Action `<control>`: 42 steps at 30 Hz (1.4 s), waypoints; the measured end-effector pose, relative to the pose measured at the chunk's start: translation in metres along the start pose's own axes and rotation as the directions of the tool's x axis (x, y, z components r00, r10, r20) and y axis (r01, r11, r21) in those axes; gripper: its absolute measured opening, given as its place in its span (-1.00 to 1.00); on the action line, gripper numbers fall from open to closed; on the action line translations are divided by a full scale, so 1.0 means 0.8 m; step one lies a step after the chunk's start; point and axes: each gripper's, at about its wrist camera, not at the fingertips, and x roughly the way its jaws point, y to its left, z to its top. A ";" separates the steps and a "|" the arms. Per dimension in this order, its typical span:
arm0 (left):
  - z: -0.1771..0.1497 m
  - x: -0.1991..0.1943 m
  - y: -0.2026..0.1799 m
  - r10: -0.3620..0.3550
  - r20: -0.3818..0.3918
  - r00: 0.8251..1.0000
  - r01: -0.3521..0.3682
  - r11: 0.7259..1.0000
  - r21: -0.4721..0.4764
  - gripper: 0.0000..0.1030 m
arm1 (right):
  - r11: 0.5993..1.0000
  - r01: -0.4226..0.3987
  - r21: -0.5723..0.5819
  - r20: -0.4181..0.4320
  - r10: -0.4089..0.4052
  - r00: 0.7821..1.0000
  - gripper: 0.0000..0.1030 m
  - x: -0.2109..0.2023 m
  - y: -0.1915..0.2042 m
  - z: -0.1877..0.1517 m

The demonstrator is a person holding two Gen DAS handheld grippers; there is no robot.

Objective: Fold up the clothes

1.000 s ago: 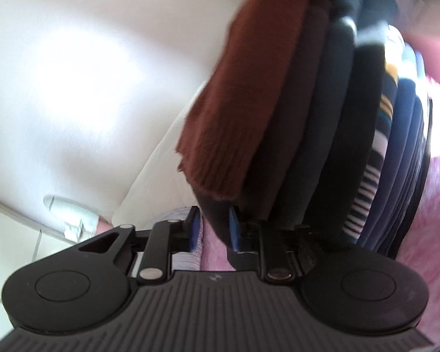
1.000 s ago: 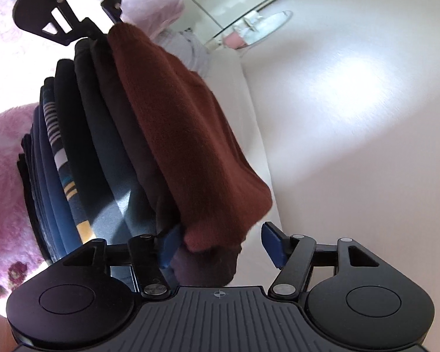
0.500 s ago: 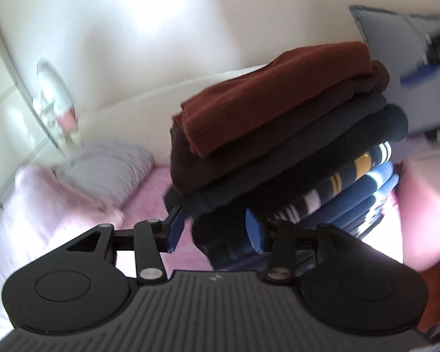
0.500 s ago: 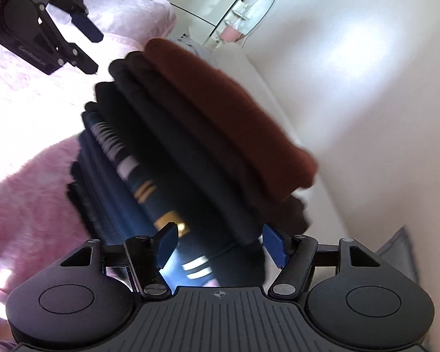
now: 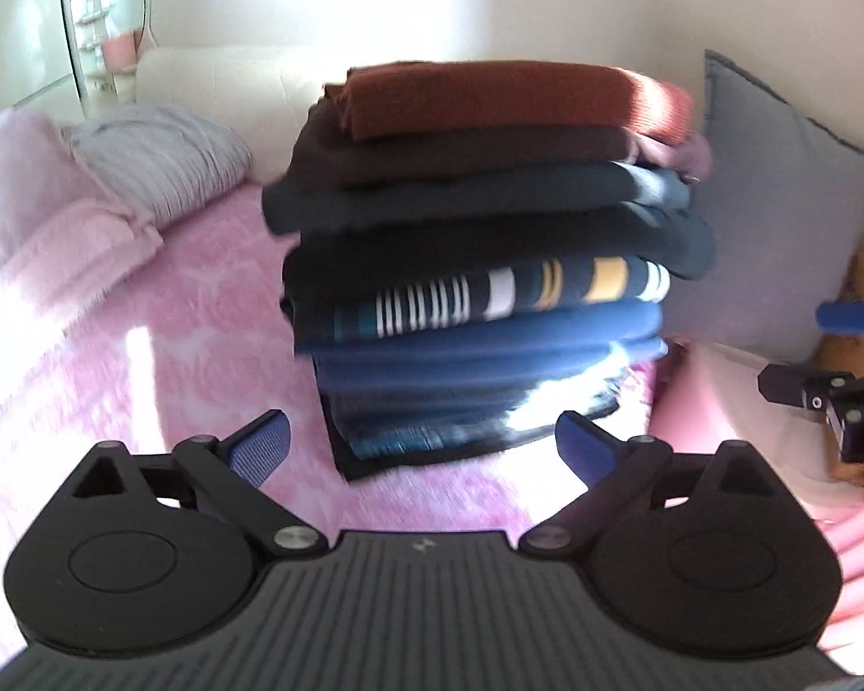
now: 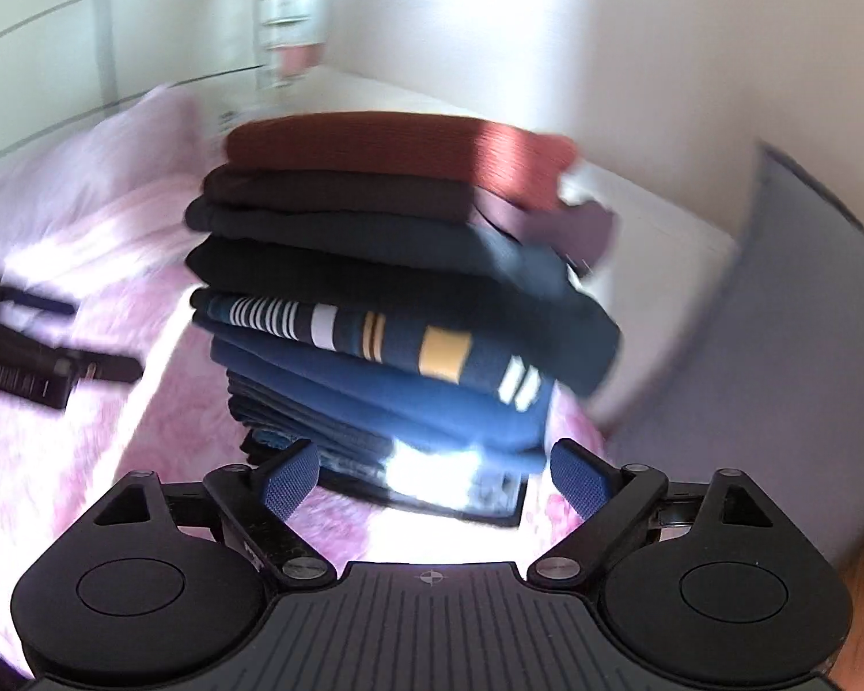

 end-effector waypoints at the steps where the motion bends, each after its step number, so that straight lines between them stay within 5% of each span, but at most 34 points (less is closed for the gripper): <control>1: -0.009 -0.010 0.003 -0.012 0.010 1.000 0.012 1.000 -0.011 0.88 | 0.999 0.005 0.049 0.001 -0.005 1.000 0.76 -0.011 0.004 -0.007; 7: -0.066 -0.077 -0.001 -0.067 0.074 0.995 0.068 0.998 -0.008 0.87 | 0.977 0.055 0.208 -0.025 -0.051 0.998 0.77 -0.076 0.044 -0.059; 13: -0.087 -0.122 -0.017 -0.089 0.118 0.989 0.084 0.996 0.042 0.85 | 0.971 0.061 0.233 -0.020 -0.058 0.998 0.77 -0.113 0.066 -0.076; 22: -0.098 -0.118 -0.058 0.023 0.100 0.995 -0.017 0.998 -0.061 0.86 | 0.979 0.011 0.201 0.005 -0.012 1.000 0.77 -0.134 0.049 -0.072; 30: -0.101 -0.113 -0.120 0.061 0.050 0.997 -0.050 0.979 -0.197 0.86 | 0.990 -0.062 0.129 -0.011 0.064 0.998 0.77 -0.134 -0.021 -0.072; 37: -0.104 -0.115 -0.191 0.159 0.013 0.987 -0.153 0.967 -0.204 0.86 | 0.989 -0.093 0.116 -0.062 0.101 0.993 0.77 -0.112 -0.072 -0.083; 42: -0.098 -0.108 -0.214 0.191 -0.006 0.982 -0.190 0.973 -0.131 0.85 | 0.989 -0.121 0.089 -0.005 0.122 0.993 0.77 -0.123 -0.076 -0.076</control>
